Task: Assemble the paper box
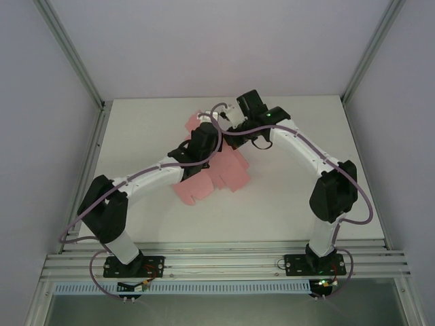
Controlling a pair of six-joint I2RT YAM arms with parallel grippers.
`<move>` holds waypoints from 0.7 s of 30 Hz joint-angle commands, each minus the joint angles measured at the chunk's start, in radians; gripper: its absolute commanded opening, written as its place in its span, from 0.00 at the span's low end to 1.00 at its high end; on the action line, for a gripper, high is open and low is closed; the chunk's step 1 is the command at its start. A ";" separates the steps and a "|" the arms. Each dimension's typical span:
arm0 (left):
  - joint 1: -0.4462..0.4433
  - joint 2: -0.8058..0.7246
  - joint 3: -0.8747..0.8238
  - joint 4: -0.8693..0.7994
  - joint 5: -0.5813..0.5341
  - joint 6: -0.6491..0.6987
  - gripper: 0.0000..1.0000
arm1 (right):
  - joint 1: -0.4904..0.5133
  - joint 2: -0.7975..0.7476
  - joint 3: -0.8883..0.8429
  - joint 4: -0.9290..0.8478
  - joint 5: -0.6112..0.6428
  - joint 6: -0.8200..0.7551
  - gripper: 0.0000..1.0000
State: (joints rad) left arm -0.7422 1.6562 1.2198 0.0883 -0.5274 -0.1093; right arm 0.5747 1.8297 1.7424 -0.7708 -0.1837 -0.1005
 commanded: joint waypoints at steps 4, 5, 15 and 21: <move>-0.092 -0.028 0.029 -0.064 0.027 0.171 0.30 | 0.034 -0.042 -0.053 0.037 -0.006 -0.071 0.00; -0.080 -0.057 0.016 -0.091 0.041 0.171 0.34 | 0.025 -0.055 -0.070 0.041 0.004 -0.103 0.00; 0.284 -0.489 -0.229 -0.265 0.417 -0.049 1.00 | -0.093 -0.181 -0.231 0.153 -0.078 -0.347 0.00; 0.558 -0.570 -0.423 -0.162 0.971 -0.048 1.00 | -0.155 -0.190 -0.222 0.135 -0.302 -0.357 0.00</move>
State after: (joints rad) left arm -0.2352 1.0687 0.8734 -0.0959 0.0555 -0.1417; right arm 0.4351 1.6718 1.5078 -0.6548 -0.3264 -0.4122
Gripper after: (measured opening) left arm 0.997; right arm 0.050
